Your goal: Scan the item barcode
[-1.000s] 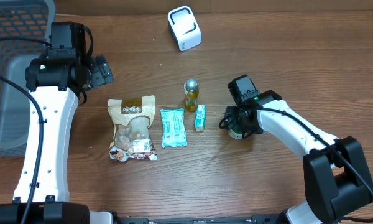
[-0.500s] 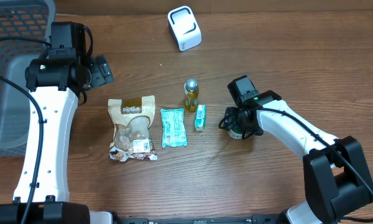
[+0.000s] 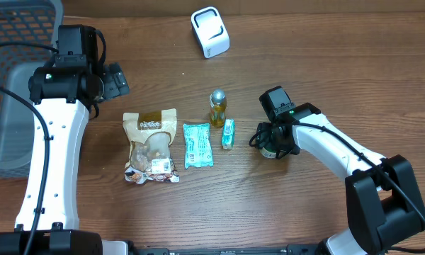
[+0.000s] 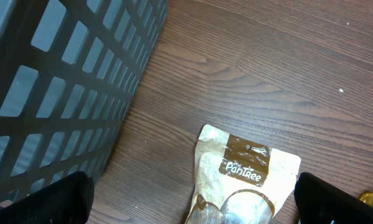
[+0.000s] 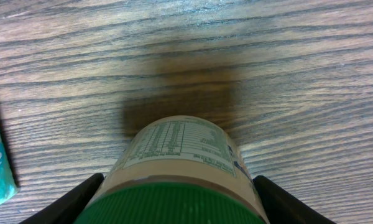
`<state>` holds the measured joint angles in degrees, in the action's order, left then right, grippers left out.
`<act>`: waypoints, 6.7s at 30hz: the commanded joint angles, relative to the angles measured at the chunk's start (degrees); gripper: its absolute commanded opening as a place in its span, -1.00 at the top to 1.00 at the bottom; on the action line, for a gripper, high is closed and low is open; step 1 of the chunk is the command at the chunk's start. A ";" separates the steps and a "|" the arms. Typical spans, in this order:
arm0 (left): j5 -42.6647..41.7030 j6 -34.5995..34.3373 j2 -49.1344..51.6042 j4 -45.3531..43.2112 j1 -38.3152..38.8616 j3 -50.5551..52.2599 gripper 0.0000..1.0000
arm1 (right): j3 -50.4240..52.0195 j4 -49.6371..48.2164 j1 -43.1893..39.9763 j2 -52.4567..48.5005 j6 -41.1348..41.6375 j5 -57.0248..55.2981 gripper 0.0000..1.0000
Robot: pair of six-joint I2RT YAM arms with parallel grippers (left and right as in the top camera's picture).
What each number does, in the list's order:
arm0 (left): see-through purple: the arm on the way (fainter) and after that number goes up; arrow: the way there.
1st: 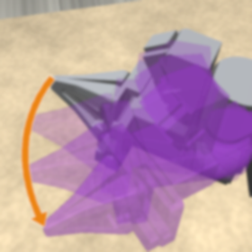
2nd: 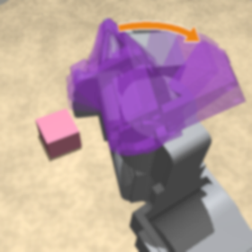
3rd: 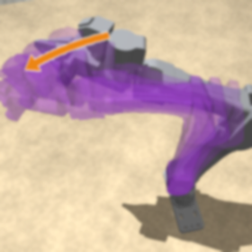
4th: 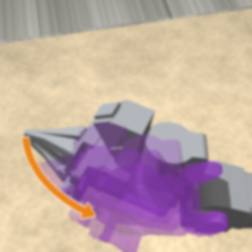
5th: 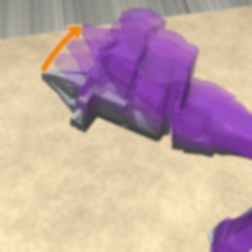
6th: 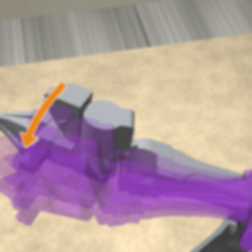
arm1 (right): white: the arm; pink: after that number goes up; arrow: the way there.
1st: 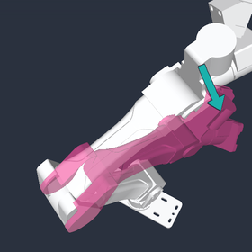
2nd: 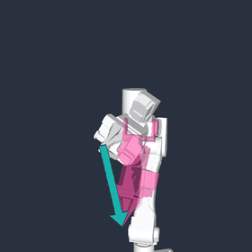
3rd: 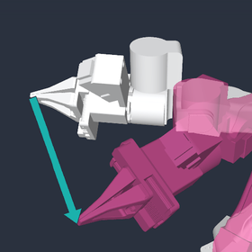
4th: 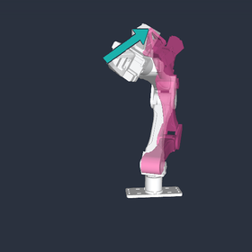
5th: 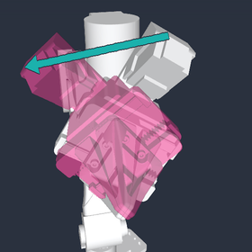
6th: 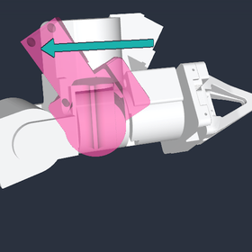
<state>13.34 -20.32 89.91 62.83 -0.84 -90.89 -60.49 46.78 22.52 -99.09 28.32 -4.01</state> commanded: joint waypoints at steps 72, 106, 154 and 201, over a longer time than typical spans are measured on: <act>0.55 1.51 -0.20 -0.04 0.11 -0.22 -0.99 | -3.72 1.22 -0.39 0.31 0.15 5.35 0.29; 0.55 1.51 -0.20 -0.04 0.11 -0.24 -0.99 | -14.88 24.48 -1.75 1.14 0.13 34.64 0.39; 0.55 1.51 -0.20 -0.04 0.11 -0.24 -0.99 | -14.86 24.50 7.15 1.14 4.92 58.97 0.49; 0.55 1.49 -0.20 -0.04 0.11 -0.24 -0.99 | -14.86 24.44 7.15 1.14 4.90 60.26 0.49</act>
<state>13.34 -20.32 89.91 62.83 -0.84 -90.89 -74.04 71.29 29.34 -98.91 33.01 53.80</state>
